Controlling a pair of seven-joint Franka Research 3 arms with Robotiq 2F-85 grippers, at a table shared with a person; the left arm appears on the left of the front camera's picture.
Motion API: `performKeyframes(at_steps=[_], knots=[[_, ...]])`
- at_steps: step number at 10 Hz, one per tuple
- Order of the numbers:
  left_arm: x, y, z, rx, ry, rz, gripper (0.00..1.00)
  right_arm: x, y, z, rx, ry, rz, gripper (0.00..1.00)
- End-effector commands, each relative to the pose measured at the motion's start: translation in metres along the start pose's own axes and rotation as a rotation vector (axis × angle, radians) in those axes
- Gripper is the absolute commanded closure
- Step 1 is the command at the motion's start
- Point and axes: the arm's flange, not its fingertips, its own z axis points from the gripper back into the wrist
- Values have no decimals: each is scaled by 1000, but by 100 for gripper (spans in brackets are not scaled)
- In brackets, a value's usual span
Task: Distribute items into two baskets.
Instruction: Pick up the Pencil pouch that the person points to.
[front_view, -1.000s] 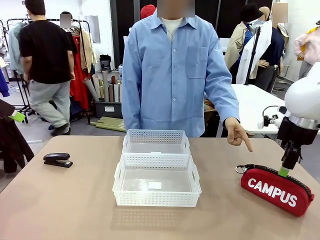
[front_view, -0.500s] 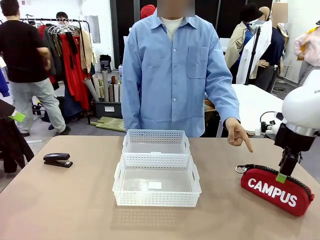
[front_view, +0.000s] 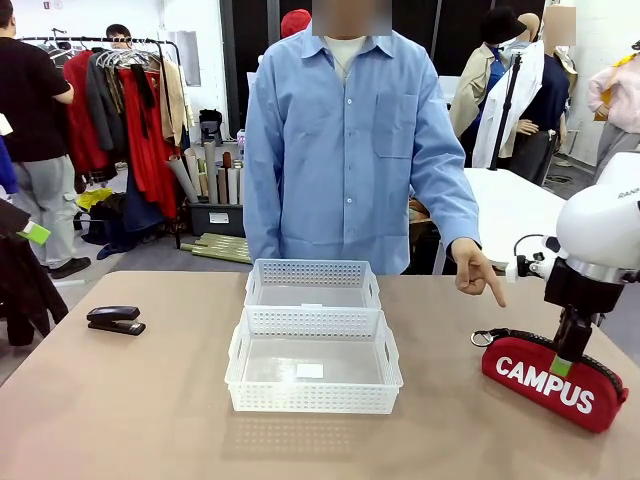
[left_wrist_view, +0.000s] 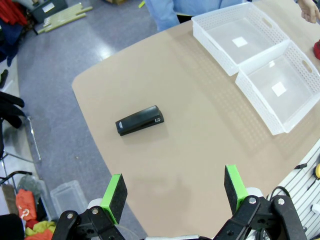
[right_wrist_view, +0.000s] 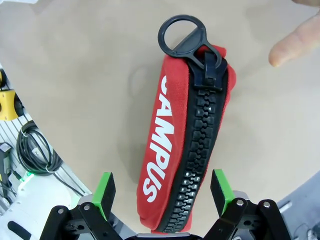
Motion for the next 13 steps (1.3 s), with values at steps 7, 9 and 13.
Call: performKeyframes(at_steps=[7, 9, 13], knots=[[-1, 1, 0, 2, 3, 0, 0, 0, -6, -33, 61, -25, 43, 0], [-1, 1, 0, 2, 3, 0, 0, -1, -7, -34, 67, -22, 25, 0], [-1, 1, 0, 2, 3, 0, 0, -1, -10, -34, 88, -12, 30, 62]])
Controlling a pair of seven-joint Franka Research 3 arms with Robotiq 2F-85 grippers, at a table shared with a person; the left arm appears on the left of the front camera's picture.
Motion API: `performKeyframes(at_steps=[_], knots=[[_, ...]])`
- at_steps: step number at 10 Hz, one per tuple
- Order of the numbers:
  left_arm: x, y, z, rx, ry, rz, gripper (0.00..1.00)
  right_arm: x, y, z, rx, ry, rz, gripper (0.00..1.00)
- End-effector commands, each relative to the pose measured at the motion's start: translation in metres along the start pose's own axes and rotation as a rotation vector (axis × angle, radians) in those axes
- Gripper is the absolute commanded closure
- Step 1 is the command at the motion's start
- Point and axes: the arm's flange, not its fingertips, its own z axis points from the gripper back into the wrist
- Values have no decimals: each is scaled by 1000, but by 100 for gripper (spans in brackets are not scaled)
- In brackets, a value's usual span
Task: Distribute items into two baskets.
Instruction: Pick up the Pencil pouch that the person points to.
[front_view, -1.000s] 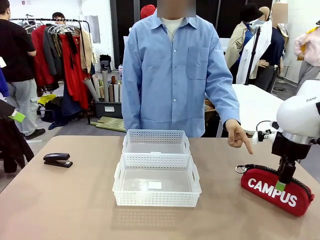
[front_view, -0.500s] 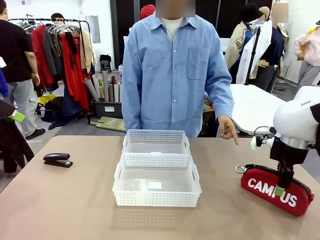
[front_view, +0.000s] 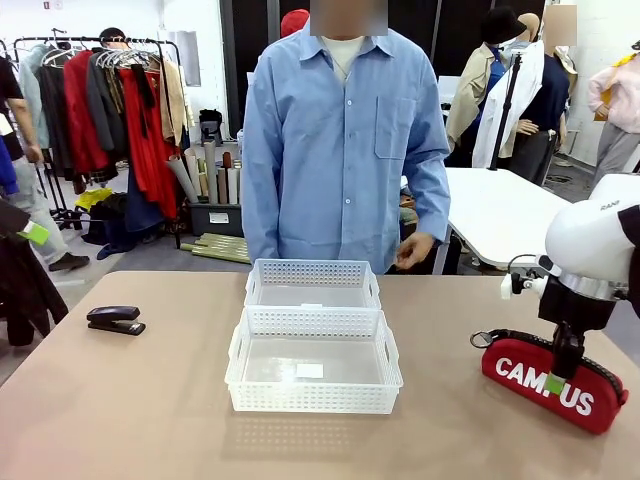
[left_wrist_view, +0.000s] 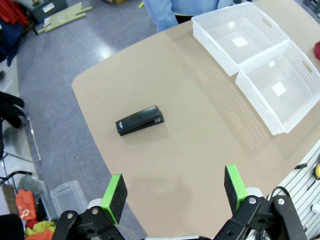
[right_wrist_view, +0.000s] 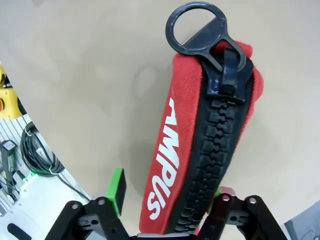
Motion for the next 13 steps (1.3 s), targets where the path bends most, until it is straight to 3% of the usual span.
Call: performKeyframes(at_steps=[1, 2, 10, 13], knots=[[-1, 1, 0, 2, 3, 0, 0, -2, -7, -1, 12, -20, 30, 82], [-1, 1, 0, 2, 3, 0, 0, -2, -8, -1, 10, -18, 32, 100], [-1, 1, 0, 2, 3, 0, 0, -2, -18, 5, 25, -54, 44, 100], [-1, 1, 0, 2, 3, 0, 0, 6, -40, 52, 16, -29, 62, 100]])
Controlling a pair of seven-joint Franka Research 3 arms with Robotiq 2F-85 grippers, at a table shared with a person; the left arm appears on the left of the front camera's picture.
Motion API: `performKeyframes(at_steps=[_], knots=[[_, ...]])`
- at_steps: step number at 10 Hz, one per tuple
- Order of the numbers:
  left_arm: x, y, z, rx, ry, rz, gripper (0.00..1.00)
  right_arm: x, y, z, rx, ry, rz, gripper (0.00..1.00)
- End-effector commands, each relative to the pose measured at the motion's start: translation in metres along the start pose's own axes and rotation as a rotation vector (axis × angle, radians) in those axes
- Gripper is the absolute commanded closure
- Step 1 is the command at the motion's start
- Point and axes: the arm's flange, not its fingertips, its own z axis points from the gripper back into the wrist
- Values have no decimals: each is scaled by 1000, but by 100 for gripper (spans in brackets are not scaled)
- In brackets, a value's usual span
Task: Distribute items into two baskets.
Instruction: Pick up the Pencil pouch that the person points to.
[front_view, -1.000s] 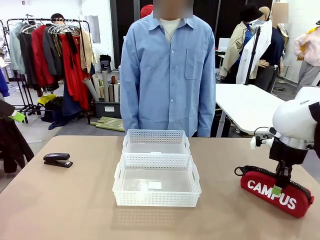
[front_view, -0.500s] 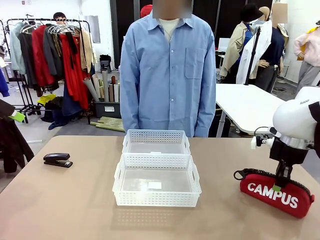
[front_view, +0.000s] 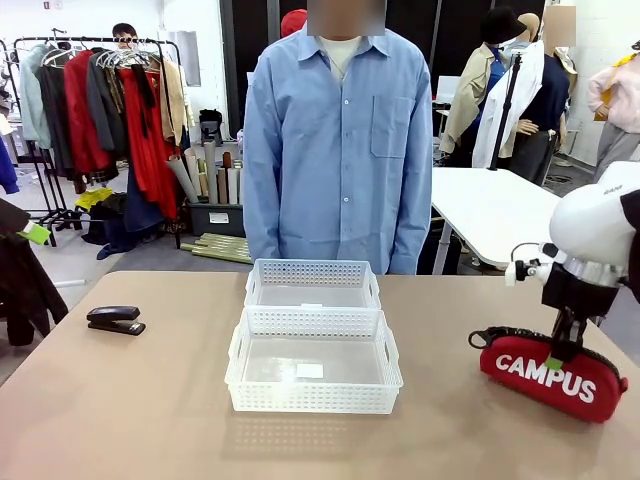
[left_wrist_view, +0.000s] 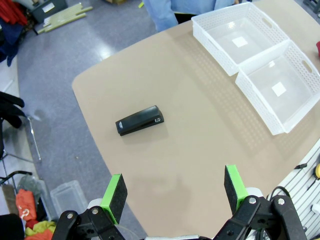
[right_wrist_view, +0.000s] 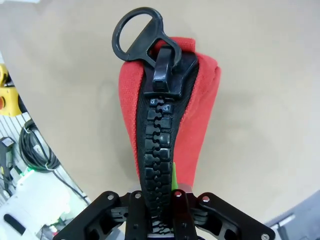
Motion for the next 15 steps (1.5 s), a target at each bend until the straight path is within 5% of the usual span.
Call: performKeyframes(at_steps=[1, 8, 15], knots=[[-1, 1, 0, 2, 3, 0, 0, 7, -29, 47, 38, 9, 31, 100], [-1, 1, 0, 2, 3, 0, 0, 26, -28, 166, -95, -55, 218, 100], [-1, 1, 0, 2, 3, 0, 0, 65, 2, 203, -93, -142, 285, 100]])
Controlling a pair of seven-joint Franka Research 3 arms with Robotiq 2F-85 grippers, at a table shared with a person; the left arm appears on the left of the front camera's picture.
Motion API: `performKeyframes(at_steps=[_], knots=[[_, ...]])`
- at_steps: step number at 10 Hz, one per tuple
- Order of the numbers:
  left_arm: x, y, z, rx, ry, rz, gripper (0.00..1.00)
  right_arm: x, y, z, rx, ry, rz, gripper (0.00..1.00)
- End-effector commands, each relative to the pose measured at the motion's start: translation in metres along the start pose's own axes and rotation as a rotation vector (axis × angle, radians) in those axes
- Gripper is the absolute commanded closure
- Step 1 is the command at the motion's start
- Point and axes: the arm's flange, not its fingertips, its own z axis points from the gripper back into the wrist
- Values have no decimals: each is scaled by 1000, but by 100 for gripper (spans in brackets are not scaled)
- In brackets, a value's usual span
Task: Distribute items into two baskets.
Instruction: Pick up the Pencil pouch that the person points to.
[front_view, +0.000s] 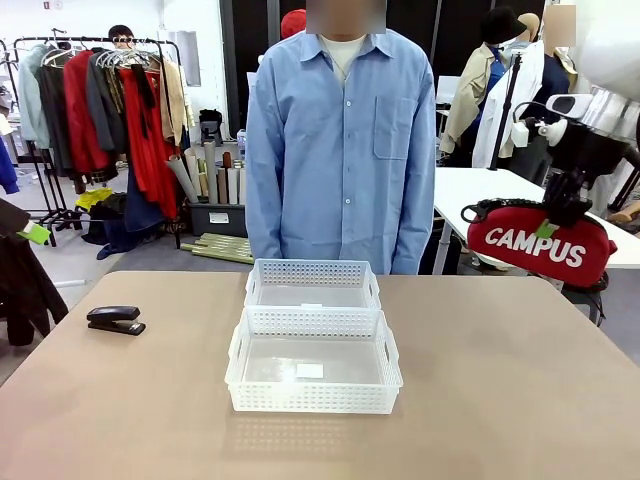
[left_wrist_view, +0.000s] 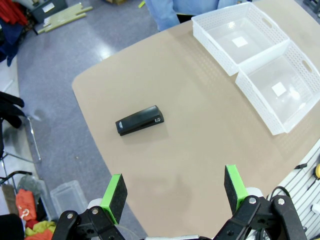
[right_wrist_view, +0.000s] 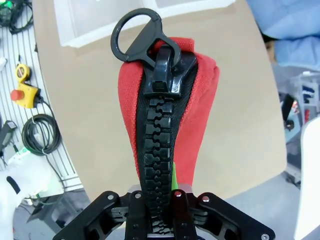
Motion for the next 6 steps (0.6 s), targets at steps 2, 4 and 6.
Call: performKeyframes(at_steps=[2, 4, 6], knots=[[0, 1, 0, 2, 2, 0, 0, 7, 0, 7, 36, -10, 7, 100], [0, 1, 0, 2, 2, 0, 0, 4, 2, 0, 4, 3, 8, 100], [0, 1, 0, 2, 2, 0, 0, 4, 2, 0, 4, 3, 8, 100]])
